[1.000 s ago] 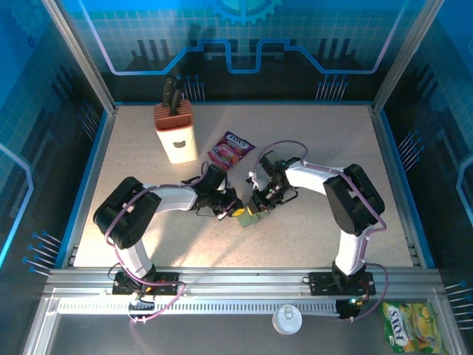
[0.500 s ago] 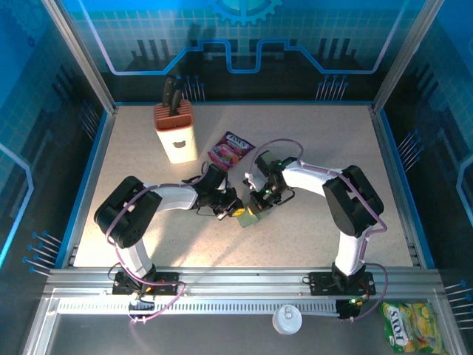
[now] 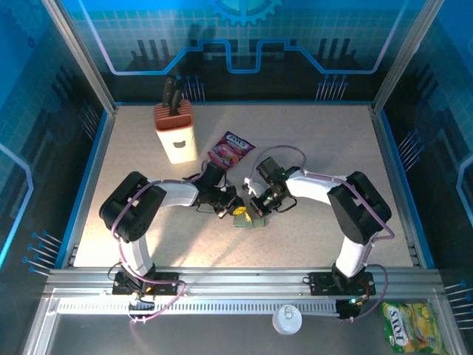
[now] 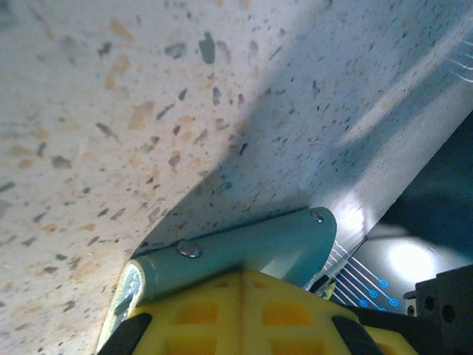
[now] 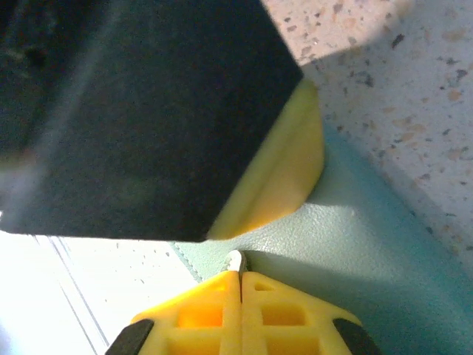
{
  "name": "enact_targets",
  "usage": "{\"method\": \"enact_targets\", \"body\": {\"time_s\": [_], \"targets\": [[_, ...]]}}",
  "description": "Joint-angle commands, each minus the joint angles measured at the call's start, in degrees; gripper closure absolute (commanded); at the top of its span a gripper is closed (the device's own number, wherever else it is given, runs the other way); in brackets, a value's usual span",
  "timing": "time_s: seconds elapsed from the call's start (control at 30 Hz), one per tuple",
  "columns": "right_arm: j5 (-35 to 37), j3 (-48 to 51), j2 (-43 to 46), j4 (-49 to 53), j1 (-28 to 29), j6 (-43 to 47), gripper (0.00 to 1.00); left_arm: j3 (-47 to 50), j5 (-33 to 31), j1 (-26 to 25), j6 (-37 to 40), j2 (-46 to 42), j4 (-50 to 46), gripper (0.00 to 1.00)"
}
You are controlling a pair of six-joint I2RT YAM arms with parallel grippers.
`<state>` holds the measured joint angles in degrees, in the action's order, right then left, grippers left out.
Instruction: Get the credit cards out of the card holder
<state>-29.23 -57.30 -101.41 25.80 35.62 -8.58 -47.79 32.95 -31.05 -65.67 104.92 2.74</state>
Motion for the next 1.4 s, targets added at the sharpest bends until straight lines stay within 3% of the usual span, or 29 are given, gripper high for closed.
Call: {"method": "enact_targets", "body": {"time_s": [0.0, 0.37, 0.57, 0.67, 0.83, 1.03, 1.17, 1.37], "targets": [[-9.89, 2.87, 2.9, -2.05, 3.45, -1.98, 1.0, 5.12, -13.19, -0.76, -1.26, 9.31, -8.54, 1.0], [-13.83, 8.96, 8.22, -9.76, 8.1, -7.14, 1.0, 7.27, -13.66, -0.68, -3.42, 11.09, -6.63, 1.0], [-13.09, 12.52, 11.93, -11.42, 9.91, -9.39, 1.0, 7.91, -13.35, -0.59, -3.63, 11.36, -5.03, 1.0], [-8.96, 12.06, 13.08, -8.22, 9.82, -9.04, 1.0, 7.39, -12.96, -0.63, -2.92, 10.67, -4.5, 1.0], [-5.77, 11.21, 15.67, -3.95, 9.63, -10.36, 0.67, 6.4, -11.9, -0.67, -1.12, 6.15, -3.67, 0.98], [-0.23, 11.09, 19.67, -1.87, 9.12, -18.95, 0.59, 3.08, -9.76, -0.81, 1.51, 1.46, -5.08, 0.86], [3.61, 11.44, 20.51, -0.74, 9.53, -26.04, 0.59, 0.8, -8.63, -0.84, 3.18, -1.37, -6.06, 0.83], [7.01, 11.34, 17.77, 2.28, 10.7, -30.22, 0.74, -3.71, -9.68, -0.86, 7.84, -6.0, -11.96, 0.76]]}}
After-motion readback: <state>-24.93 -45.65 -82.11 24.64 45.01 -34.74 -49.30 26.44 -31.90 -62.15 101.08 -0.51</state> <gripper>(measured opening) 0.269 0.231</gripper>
